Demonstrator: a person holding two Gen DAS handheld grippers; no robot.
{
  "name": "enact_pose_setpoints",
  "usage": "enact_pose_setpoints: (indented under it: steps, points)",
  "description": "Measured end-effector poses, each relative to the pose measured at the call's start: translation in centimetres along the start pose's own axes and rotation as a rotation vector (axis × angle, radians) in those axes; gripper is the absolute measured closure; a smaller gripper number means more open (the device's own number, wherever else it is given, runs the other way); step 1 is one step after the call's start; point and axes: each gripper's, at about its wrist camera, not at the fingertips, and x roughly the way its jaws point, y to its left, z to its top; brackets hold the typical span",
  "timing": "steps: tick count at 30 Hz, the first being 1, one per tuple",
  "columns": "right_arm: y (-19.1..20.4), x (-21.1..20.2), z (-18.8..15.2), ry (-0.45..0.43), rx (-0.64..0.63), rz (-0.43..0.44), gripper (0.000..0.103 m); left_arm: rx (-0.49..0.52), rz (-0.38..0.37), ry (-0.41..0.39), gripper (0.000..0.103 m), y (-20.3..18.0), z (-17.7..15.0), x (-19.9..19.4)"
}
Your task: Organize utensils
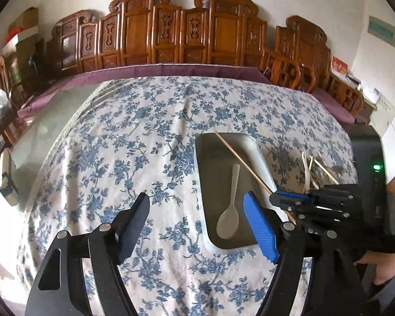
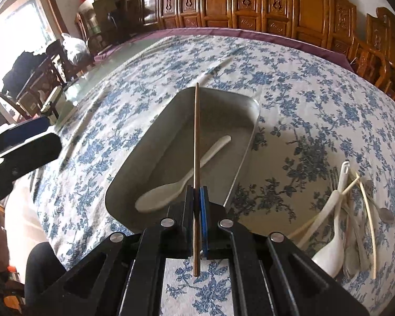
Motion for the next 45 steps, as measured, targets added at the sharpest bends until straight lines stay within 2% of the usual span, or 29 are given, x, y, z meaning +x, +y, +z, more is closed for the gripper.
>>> enact_pose_setpoints:
  steps: [7, 10, 15, 21, 26, 30, 33, 36, 45]
  points:
    - [0.6, 2.0, 0.5, 0.035, 0.01, -0.001, 0.097, -0.04, -0.005, -0.037, 0.03, 1.3, 0.8, -1.5]
    - [0.5, 2.2, 0.5, 0.018, 0.015, 0.036, 0.095, -0.05, -0.004, -0.049, 0.028, 1.6, 1.0, -1.9]
    - [0.1, 1.3, 0.6, -0.023, 0.019, 0.062, 0.095, -0.063, -0.003, -0.056, 0.021, 1.8, 1.1, -2.1]
    - [-1.1, -2.4, -0.3, -0.09, 0.02, 0.047, 0.095, -0.055, -0.018, -0.061, 0.013, 1.3, 0.9, -2.3]
    - [-2.5, -7.1, -2.6, -0.145, 0.001, 0.016, 0.095, -0.03, -0.045, -0.088, 0.007, -0.2, 0.6, -2.9]
    - [-4.2, -10.1, -5.2, -0.164, 0.005, -0.002, 0.081, 0.001, -0.063, -0.085, 0.007, -1.6, 0.4, -3.0]
    - [-5.6, -11.8, -7.3, -0.168, -0.001, -0.042, 0.077, 0.019, -0.078, -0.086, 0.007, -3.0, 0.0, -3.1]
    - [-6.9, -12.8, -8.6, -0.175, -0.002, -0.073, 0.065, 0.048, -0.085, -0.084, 0.007, -4.9, -0.4, -2.9]
    - [-13.0, -12.8, -10.8, -0.176, 0.056, -0.16, 0.064, 0.107, -0.162, -0.031, 0.007, -10.9, -1.0, -1.1]
